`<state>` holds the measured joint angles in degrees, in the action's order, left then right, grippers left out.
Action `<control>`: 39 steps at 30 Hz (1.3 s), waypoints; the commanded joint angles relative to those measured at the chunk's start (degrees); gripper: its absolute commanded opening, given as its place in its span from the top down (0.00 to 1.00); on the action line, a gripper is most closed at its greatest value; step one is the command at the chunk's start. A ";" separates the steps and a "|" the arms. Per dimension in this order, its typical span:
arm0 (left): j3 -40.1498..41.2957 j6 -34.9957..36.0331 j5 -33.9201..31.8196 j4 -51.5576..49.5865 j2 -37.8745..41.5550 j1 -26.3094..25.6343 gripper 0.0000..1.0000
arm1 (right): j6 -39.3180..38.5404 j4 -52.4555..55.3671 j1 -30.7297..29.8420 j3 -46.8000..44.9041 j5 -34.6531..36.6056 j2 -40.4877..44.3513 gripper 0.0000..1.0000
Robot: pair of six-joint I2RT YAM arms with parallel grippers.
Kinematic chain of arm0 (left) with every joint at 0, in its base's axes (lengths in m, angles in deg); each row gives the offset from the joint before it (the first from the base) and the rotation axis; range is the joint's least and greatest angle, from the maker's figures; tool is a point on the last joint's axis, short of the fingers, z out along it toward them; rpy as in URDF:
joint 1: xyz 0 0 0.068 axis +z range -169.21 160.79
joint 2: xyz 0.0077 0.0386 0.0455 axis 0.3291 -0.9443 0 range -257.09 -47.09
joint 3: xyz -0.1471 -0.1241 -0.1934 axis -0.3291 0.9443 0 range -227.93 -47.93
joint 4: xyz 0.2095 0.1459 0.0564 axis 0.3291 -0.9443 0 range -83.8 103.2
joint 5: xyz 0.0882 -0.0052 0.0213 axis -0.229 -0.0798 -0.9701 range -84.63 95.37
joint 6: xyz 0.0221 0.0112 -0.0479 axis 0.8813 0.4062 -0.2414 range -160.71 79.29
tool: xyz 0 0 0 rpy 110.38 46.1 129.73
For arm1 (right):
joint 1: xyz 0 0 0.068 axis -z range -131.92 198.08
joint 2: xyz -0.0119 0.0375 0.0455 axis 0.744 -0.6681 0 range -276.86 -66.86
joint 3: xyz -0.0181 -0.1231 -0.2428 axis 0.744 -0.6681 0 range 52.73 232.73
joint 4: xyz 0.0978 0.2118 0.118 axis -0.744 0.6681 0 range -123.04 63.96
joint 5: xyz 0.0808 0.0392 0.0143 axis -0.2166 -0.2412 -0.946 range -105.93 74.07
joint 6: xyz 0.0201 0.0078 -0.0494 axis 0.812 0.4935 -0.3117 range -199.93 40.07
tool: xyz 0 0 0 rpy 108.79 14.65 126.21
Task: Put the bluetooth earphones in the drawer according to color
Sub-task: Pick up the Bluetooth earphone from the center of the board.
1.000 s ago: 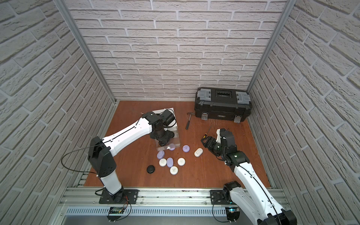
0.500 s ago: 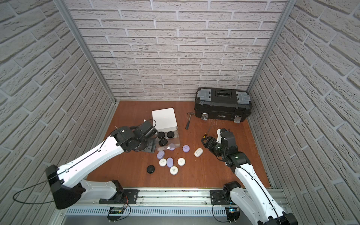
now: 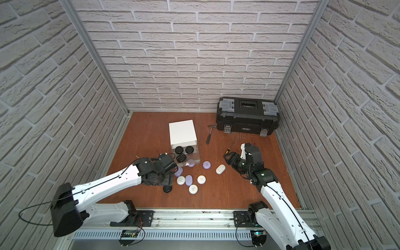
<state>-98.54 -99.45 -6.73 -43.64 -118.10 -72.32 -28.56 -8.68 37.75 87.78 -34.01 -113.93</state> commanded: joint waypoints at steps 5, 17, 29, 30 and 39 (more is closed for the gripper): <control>3.08 -1.88 1.73 8.62 -3.65 -0.57 0.15 | -1.24 0.25 0.57 1.25 -0.13 0.90 0.34; 7.00 -2.12 3.42 11.76 -6.99 -0.32 0.22 | -1.45 0.07 0.57 1.24 -0.47 0.45 0.34; 7.83 -1.86 4.07 14.00 -9.53 -0.08 0.28 | -1.28 -0.50 0.65 1.42 -0.65 -0.57 0.34; 7.93 -1.83 4.10 13.87 -9.67 0.02 0.29 | -1.36 -0.54 0.57 1.51 -0.68 -0.59 0.34; 9.44 -1.33 5.32 14.63 -10.32 0.72 0.34 | -1.19 -0.72 0.59 1.21 -1.03 -1.01 0.34</control>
<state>-90.26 -100.89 -2.05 -29.43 -127.87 -72.12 -29.35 -7.55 37.75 87.78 -34.25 -114.96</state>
